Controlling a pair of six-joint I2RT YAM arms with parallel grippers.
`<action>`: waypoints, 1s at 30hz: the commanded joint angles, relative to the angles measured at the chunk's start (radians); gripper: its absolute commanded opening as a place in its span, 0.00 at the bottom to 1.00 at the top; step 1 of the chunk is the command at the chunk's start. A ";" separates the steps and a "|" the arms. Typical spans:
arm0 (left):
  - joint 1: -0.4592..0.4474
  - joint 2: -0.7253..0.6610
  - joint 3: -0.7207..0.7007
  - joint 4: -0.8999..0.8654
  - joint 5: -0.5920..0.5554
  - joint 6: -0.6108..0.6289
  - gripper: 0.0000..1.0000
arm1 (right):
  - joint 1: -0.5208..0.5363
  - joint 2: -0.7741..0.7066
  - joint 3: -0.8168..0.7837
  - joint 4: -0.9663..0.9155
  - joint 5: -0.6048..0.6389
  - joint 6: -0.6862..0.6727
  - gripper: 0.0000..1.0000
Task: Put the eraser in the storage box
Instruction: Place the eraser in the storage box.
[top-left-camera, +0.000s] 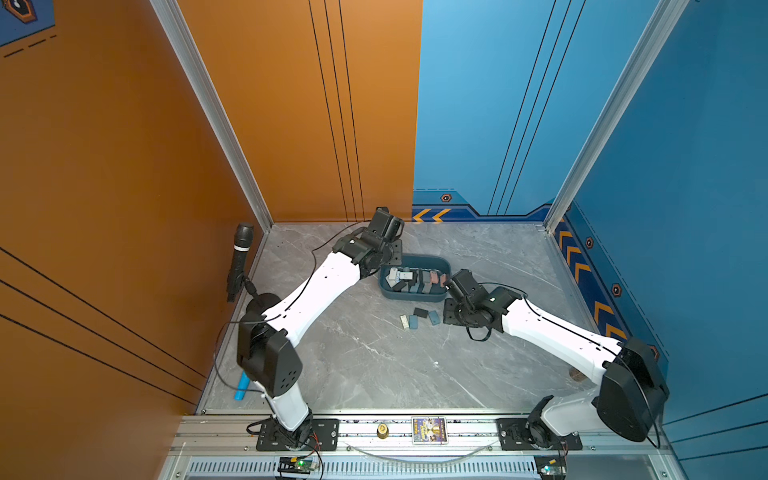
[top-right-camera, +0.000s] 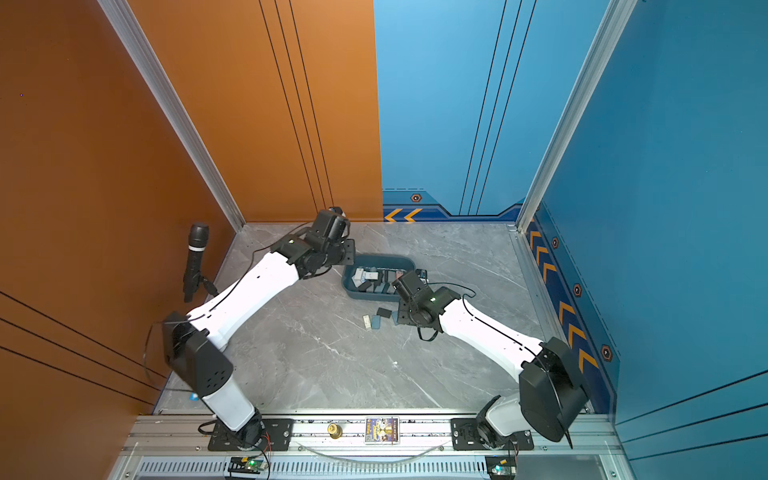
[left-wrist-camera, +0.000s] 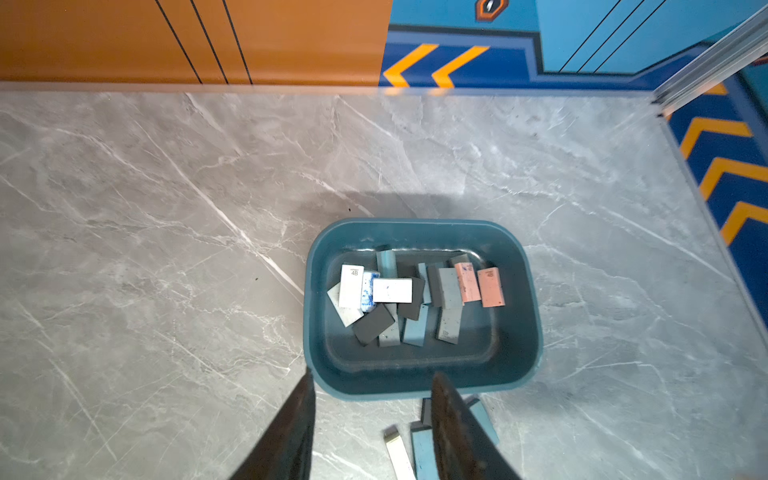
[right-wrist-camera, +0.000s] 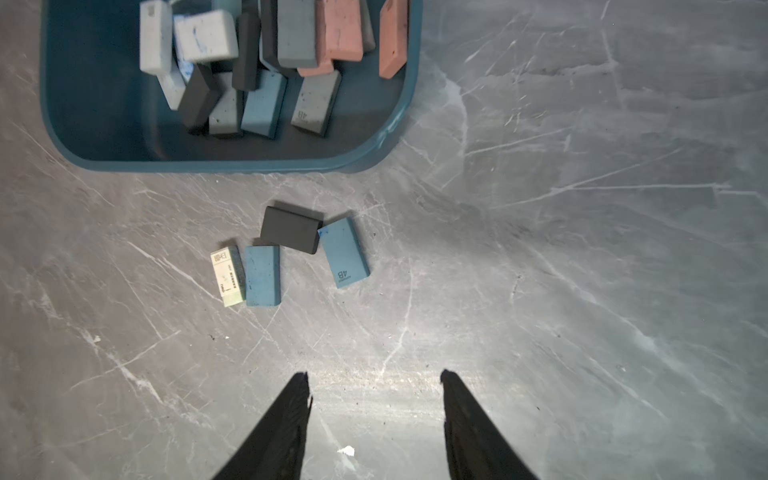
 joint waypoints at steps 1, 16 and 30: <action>-0.006 -0.079 -0.109 0.054 0.025 0.017 0.47 | 0.031 0.054 0.042 0.027 -0.015 0.002 0.57; -0.006 -0.408 -0.413 0.097 0.020 0.000 0.49 | 0.028 0.284 0.106 0.083 -0.011 -0.060 0.68; -0.006 -0.492 -0.518 0.097 0.014 -0.071 0.50 | -0.004 0.385 0.139 0.078 -0.005 -0.087 0.67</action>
